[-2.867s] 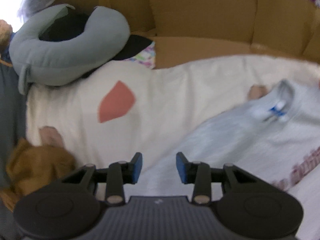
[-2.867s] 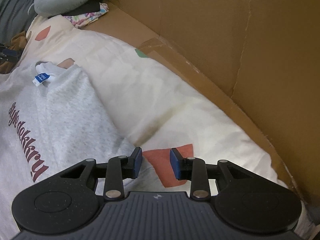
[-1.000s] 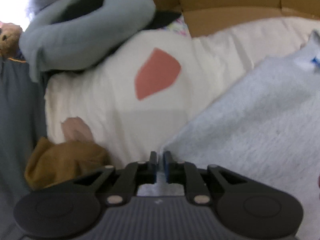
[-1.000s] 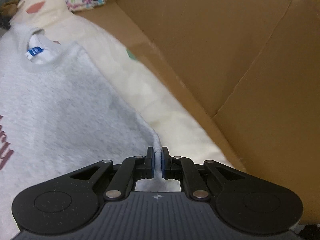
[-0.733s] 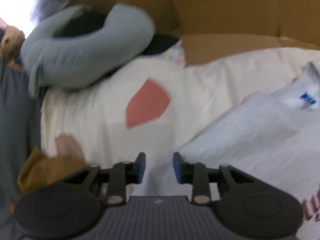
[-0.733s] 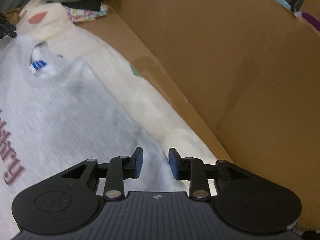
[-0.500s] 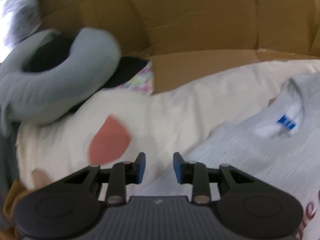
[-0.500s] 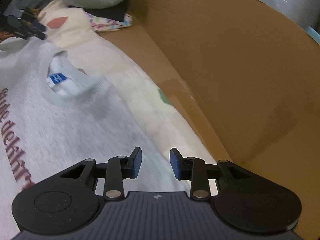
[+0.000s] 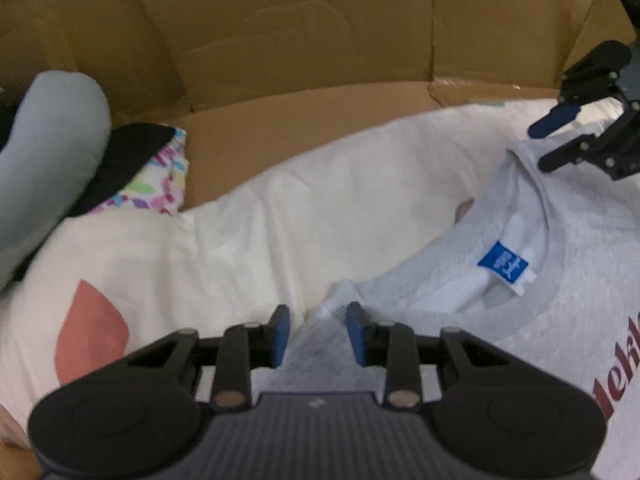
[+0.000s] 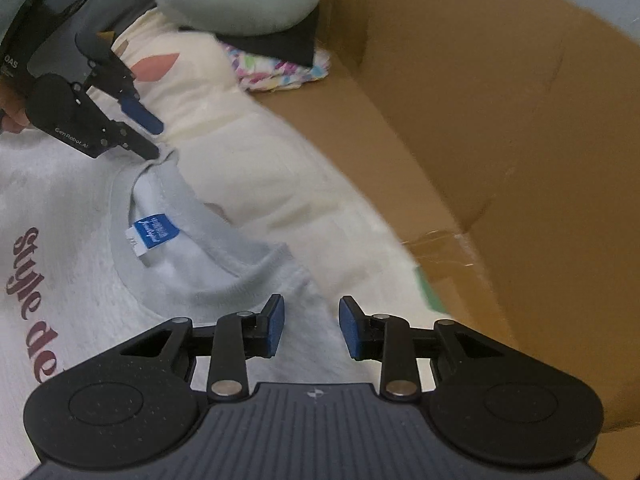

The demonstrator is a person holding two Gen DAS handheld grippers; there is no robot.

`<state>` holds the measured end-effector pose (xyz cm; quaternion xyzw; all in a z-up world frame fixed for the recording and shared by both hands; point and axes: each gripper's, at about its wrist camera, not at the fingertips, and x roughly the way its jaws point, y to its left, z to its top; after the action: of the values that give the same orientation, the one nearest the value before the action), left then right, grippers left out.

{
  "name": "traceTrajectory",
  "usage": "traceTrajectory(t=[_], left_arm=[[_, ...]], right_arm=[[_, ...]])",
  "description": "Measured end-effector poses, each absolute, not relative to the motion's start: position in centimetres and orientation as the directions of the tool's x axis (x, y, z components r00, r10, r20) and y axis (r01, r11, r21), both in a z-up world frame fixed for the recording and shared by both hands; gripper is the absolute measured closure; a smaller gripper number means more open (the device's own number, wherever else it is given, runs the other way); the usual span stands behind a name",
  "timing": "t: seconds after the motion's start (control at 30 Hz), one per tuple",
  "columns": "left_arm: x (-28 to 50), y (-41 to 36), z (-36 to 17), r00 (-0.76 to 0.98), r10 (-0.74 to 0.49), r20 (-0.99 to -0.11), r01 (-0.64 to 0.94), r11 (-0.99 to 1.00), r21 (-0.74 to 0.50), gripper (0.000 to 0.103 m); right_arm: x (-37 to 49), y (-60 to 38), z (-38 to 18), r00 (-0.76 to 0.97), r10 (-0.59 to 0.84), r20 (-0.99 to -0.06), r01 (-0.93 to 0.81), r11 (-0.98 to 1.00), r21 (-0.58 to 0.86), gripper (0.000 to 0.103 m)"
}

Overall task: Fold clothes
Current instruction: 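Grasp the collar rib with the left gripper while the right gripper pinches the neckline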

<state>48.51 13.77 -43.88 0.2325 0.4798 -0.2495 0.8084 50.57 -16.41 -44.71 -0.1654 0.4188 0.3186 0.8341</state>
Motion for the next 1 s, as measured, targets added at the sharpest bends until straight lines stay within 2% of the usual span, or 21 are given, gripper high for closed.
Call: traceTrajectory(t=[0.1,0.17,0.27,0.3,0.33,0.37,0.4,0.43,0.47,0.7,0.8,0.83,0.87,0.9,0.93,0.97,1.0], left_arm=[[49.1,14.3,-44.2,0.377,-0.189,-0.907,0.625,0.774,0.099,0.056],[49.4,14.6,-44.4,0.346,-0.211,-0.914,0.627,0.777,0.058,0.055],[48.8,14.1,-45.0,0.331,-0.222,-0.917,0.667,0.743,0.061,0.053],[48.6,14.0,-45.2,0.326,-0.225,-0.918,0.680,0.731,0.062,0.054],[48.6,13.9,-45.2,0.325,-0.230,-0.917,0.686,0.725,0.061,0.058],[48.5,13.9,-44.9,0.331,-0.233,-0.914,0.689,0.721,0.066,0.067],[48.3,13.9,-44.6,0.338,-0.237,-0.911,0.693,0.718,0.071,0.075],[48.2,13.9,-44.3,0.345,-0.240,-0.908,0.696,0.714,0.076,0.086],[48.0,13.9,-43.9,0.365,-0.237,-0.901,0.695,0.713,0.094,0.092],[47.2,14.2,-41.6,0.512,-0.254,-0.821,0.649,0.741,0.175,0.094],[47.5,13.4,-43.6,0.511,-0.205,-0.835,0.625,0.755,0.198,0.092],[47.7,13.2,-44.4,0.506,-0.186,-0.842,0.615,0.763,0.201,0.089],[47.7,13.0,-44.7,0.520,-0.166,-0.838,0.596,0.774,0.216,0.082],[47.8,12.9,-45.1,0.534,-0.147,-0.832,0.576,0.784,0.231,0.077],[47.8,12.8,-44.9,0.549,-0.124,-0.827,0.549,0.799,0.244,0.067],[47.9,12.6,-44.7,0.562,-0.101,-0.821,0.521,0.814,0.257,0.062],[47.8,12.7,-44.2,0.568,-0.093,-0.818,0.503,0.826,0.256,0.062]], right_arm=[[51.2,-15.2,-45.5,0.409,0.373,-0.833,-0.692,0.722,-0.016,0.066],[51.3,-14.7,-45.6,0.386,0.373,-0.844,-0.702,0.713,-0.006,0.066],[52.1,-14.3,-45.8,0.333,0.395,-0.856,-0.709,0.703,0.048,0.067],[52.4,-14.3,-45.9,0.321,0.405,-0.856,-0.709,0.702,0.067,0.072],[52.5,-14.2,-45.9,0.311,0.418,-0.854,-0.710,0.700,0.084,0.077],[52.5,-14.1,-45.9,0.308,0.425,-0.851,-0.709,0.699,0.093,0.086],[52.3,-14.0,-45.8,0.318,0.418,-0.851,-0.704,0.705,0.083,0.091],[52.2,-13.9,-45.7,0.329,0.411,-0.850,-0.699,0.711,0.073,0.094],[51.8,-13.9,-45.4,0.343,0.408,-0.846,-0.692,0.719,0.066,0.095],[50.3,-14.3,-43.3,0.473,0.365,-0.801,-0.649,0.760,-0.037,0.097],[50.4,-13.8,-44.4,0.485,0.331,-0.809,-0.625,0.779,-0.057,0.096],[50.5,-13.5,-45.0,0.481,0.316,-0.818,-0.619,0.783,-0.061,0.095],[50.6,-13.2,-45.8,0.470,0.299,-0.831,-0.615,0.786,-0.064,0.093],[50.6,-13.0,-46.2,0.480,0.291,-0.827,-0.606,0.792,-0.073,0.081],[50.4,-13.2,-46.1,0.502,0.290,-0.815,-0.595,0.800,-0.081,0.077],[50.3,-13.5,-45.7,0.510,0.287,-0.811,-0.582,0.809,-0.080,0.070],[50.1,-13.8,-45.3,0.518,0.283,-0.807,-0.569,0.818,-0.078,0.068]])
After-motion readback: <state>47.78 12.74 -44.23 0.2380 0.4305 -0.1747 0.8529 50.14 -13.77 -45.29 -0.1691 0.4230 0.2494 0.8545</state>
